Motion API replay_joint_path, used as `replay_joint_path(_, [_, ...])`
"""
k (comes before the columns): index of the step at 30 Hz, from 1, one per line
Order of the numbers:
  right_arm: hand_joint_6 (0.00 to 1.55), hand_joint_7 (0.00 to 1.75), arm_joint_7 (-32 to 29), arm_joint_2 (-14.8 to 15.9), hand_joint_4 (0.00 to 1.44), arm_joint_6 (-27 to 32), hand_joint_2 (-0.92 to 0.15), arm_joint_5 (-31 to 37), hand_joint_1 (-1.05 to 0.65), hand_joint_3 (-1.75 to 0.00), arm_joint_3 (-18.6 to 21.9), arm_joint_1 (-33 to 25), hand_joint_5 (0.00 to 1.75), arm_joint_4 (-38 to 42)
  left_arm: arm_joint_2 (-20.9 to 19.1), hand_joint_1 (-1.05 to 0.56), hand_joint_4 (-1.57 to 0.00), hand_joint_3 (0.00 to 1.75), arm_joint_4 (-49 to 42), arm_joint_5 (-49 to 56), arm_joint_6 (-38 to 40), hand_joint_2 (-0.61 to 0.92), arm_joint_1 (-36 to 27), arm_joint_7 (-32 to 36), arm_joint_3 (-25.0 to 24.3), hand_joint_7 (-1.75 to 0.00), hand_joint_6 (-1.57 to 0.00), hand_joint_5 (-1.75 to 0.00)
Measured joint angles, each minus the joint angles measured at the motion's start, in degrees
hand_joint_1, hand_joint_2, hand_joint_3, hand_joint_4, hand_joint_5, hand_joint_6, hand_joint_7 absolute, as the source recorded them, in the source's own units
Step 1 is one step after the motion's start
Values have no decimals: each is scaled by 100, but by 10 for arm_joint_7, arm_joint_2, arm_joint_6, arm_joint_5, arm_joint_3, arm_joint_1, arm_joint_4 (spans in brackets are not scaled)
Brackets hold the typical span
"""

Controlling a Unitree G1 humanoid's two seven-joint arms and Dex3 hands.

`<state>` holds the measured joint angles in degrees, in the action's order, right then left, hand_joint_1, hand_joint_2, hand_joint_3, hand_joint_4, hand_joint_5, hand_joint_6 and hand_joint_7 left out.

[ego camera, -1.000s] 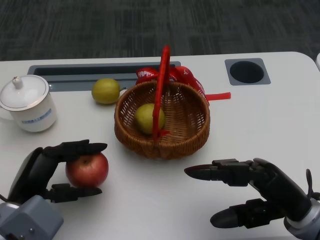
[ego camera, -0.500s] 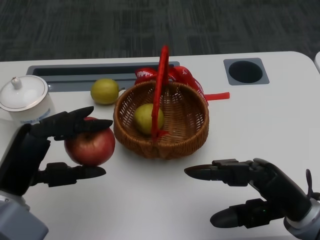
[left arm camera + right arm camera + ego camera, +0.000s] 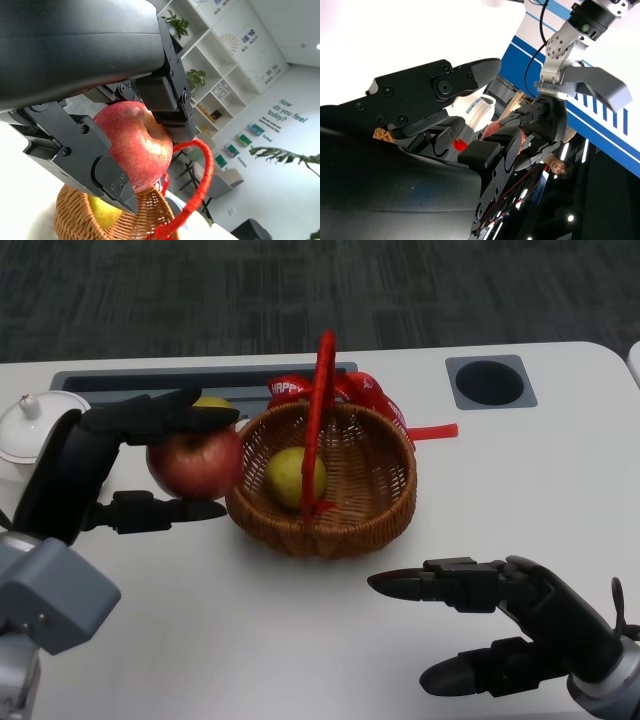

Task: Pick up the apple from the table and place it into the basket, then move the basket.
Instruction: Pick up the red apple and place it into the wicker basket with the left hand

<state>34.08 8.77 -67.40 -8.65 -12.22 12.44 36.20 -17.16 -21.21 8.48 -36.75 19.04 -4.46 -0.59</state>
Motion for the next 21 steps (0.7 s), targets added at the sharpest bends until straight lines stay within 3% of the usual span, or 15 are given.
replay_joint_path(14, [62, 0, -3, 1, 71, 3, -89, 0, -55, 0, 0, -9, 0, -7, 42, -12, -126, 0, -205, 30, -38, 78, 135, 11, 30, -1, -117, 0])
replay_joint_path(21, [63, 0, -7, 1, 72, 3, -87, 3, -54, 0, 1, -16, 0, -13, 63, -8, -125, 0, -258, 34, -47, 78, 170, 11, 38, 0, -115, 0])
